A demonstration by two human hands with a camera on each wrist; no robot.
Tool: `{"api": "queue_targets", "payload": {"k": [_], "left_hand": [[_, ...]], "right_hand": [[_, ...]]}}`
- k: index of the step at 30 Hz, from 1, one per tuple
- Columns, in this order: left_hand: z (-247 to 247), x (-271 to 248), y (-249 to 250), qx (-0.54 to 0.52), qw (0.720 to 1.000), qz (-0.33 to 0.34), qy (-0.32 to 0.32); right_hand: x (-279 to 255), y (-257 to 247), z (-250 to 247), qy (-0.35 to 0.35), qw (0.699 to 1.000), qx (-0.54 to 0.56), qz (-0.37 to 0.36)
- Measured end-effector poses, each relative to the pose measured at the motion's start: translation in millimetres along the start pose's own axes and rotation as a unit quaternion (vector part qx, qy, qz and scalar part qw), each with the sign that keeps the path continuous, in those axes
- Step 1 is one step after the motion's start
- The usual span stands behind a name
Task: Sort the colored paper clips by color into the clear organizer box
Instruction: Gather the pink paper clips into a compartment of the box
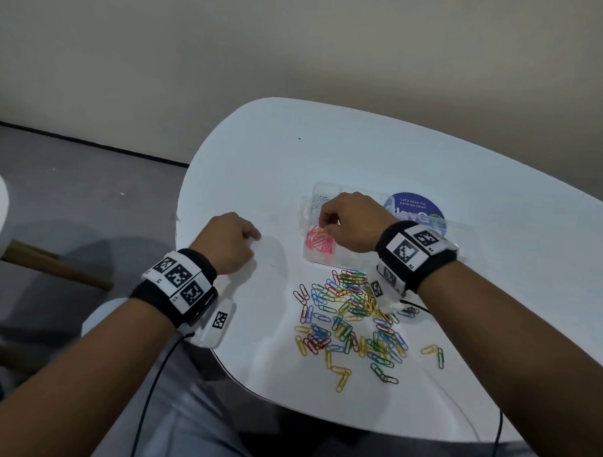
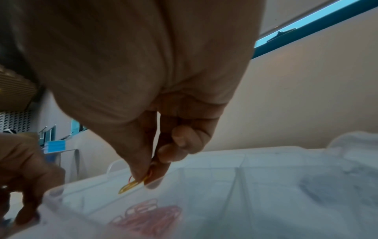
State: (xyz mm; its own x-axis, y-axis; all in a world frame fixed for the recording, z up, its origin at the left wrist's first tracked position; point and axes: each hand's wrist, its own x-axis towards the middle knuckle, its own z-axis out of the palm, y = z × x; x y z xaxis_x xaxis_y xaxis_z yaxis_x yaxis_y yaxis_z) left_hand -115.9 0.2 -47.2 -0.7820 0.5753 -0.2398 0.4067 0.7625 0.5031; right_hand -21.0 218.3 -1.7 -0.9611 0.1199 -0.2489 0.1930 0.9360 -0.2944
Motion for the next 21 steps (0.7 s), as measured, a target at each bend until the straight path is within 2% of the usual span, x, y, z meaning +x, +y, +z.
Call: {"api": "queue_targets", "payload": {"k": [8,11,17,21], "left_hand": [[2,-5,1,-0.027,0.999,-0.002,0.02],[0,-7,-3,-0.074,0.997,-0.006,0.02],[-27,-2,-26,-0.221,0.965,-0.083,0.117],[-32,2,-33,-0.206,0.969,-0.11,0.079]], "right_hand": [[-6,1,0,-0.021,0.998,0.054,-0.003],[-5,3,2,-0.016,0.998,0.067,-0.002],[-5,3,3,0.009,0.997,0.082,0.001],[-3,0,4,0.012,0.995,0.1,0.003]]}}
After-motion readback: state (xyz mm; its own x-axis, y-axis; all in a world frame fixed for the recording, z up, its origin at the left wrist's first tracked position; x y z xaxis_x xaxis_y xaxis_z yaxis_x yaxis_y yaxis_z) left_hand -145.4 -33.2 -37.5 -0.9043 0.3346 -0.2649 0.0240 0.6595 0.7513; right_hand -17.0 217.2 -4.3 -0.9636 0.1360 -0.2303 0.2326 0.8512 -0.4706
